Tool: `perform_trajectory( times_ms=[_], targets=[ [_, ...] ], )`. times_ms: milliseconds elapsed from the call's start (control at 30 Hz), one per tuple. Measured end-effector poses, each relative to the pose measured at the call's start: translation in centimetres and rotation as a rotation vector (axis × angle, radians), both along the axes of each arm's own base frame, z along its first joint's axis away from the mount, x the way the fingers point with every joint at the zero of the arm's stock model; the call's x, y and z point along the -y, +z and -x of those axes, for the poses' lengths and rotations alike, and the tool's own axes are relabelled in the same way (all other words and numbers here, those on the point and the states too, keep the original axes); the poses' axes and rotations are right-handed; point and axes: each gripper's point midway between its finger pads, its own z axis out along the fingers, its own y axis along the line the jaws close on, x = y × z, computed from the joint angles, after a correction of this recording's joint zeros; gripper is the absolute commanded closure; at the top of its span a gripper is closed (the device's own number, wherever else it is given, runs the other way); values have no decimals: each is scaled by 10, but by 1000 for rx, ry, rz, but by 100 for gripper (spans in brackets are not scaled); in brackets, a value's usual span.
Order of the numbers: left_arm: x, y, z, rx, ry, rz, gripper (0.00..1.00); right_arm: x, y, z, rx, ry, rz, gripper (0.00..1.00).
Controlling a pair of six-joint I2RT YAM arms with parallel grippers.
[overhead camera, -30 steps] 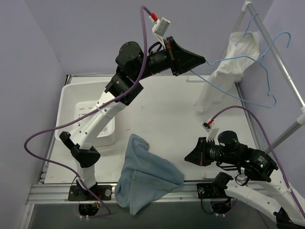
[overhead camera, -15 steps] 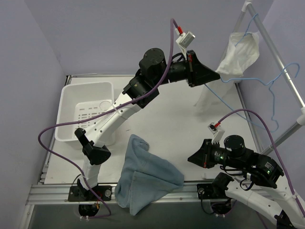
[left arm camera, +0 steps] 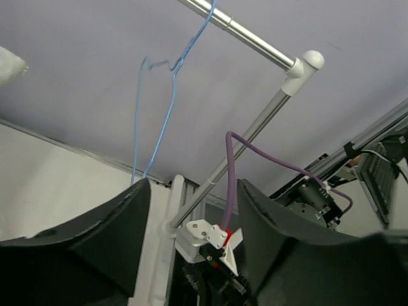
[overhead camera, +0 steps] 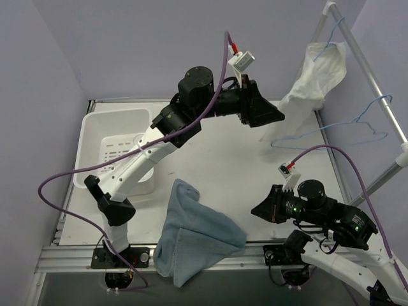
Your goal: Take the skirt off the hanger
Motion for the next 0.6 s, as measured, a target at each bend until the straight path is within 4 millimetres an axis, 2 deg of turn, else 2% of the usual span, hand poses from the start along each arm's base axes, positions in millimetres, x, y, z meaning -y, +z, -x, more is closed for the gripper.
perform_trajectory(
  times_ms=[33, 67, 167, 200, 267, 333, 433, 467, 500, 600],
  targets=[
    [-5, -4, 0, -2, 13, -17, 4, 0, -1, -1, -4, -1, 4, 89],
    [-11, -6, 1, 4, 31, -28, 6, -1, -2, -1, -6, -2, 9, 86],
    [-41, -14, -2, -14, 112, -67, 6, -1, -4, -3, -13, -10, 18, 64],
    [-54, -15, -5, -17, 151, -77, 6, -1, -4, -3, -12, -11, 21, 52],
    [-84, -14, -9, -13, 237, -93, 6, 1, -5, -4, -13, -20, 31, 38],
    [-117, -12, -7, -9, 329, -110, 6, 4, -5, -4, -12, -28, 45, 35],
    [-152, -17, 10, -22, 401, -142, 6, 10, -1, -8, 2, -57, 61, 33],
    [-160, -25, 18, -35, 416, -160, 6, 11, 1, -10, 12, -70, 63, 33],
    [-169, -41, 25, -58, 439, -191, 6, 13, 4, -11, 21, -80, 63, 32],
    [-188, -107, 46, -168, 479, -346, 6, 15, 8, -17, 40, -107, 69, 32]
  ],
)
